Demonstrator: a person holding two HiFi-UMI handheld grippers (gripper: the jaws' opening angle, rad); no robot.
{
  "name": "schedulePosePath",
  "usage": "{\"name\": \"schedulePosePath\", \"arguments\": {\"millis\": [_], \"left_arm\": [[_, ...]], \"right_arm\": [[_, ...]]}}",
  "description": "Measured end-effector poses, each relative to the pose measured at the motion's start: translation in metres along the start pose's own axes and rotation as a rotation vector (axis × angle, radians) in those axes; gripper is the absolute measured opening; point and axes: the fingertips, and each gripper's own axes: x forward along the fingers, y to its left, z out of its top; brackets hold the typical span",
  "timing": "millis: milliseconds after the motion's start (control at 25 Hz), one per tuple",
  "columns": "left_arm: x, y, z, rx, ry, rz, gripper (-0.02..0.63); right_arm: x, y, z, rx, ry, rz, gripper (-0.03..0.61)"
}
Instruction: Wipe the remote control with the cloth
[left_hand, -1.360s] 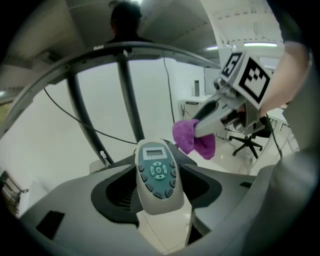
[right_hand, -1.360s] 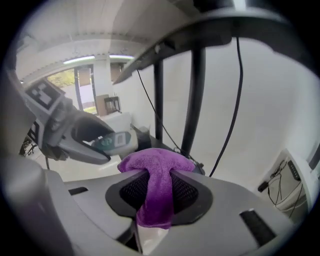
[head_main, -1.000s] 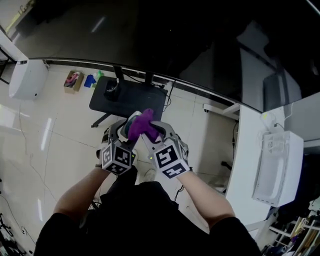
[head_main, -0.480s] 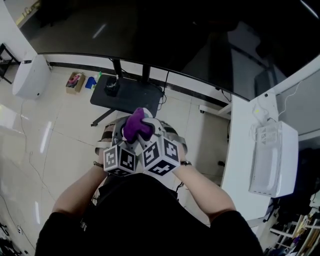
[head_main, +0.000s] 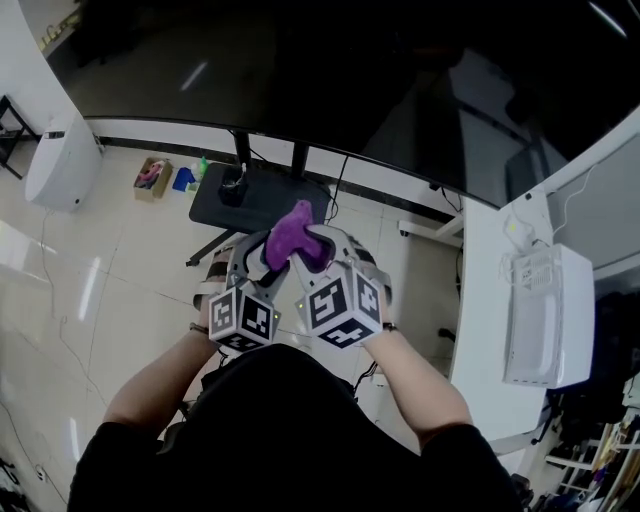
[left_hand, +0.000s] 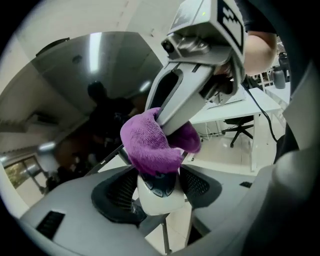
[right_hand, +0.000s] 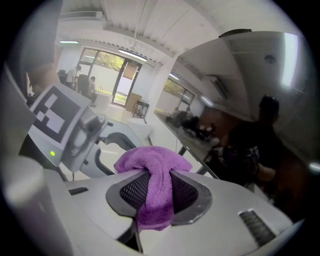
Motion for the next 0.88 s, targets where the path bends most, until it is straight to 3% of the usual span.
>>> {"name": "schedulePosePath", "arguments": {"millis": [120,240,600,760,840,880], "left_arm": [[-0.002,0.011,0.001,0.016,-0.013,0.007,0.259],[-0.007,0.016,0.005,0.039,-0.022,0.007,0.259],[-0.025,0.021,0.008,0.017,-0.064,-0.002,0.259],[-0.031,0.021,0.01,-0.094,-0.089,-0.038,0.259],[-0.031,0.023,0.008,-0.214,-0.126,-0.093,0.259],[-0.031,0.028,0.008,-0.316,-0.16,-0.127,0.259]], "right_arm": [[0.008,0.033,0.02,-0.017,-0.008,0.1,0.121],[0.017,0.048,0.026,-0.043,0.017,0.144,0.121],[0.014,0.002,0.02,-0.019,0.032,-0.03,0.121],[0.002,-0.023,0.023,0.015,0.008,-0.087,0.12],[-0.015,-0.034,0.041,0.089,-0.105,-0.099,0.121],[-0.026,-0.043,0.05,0.17,-0.196,-0.1,0.121]]}}
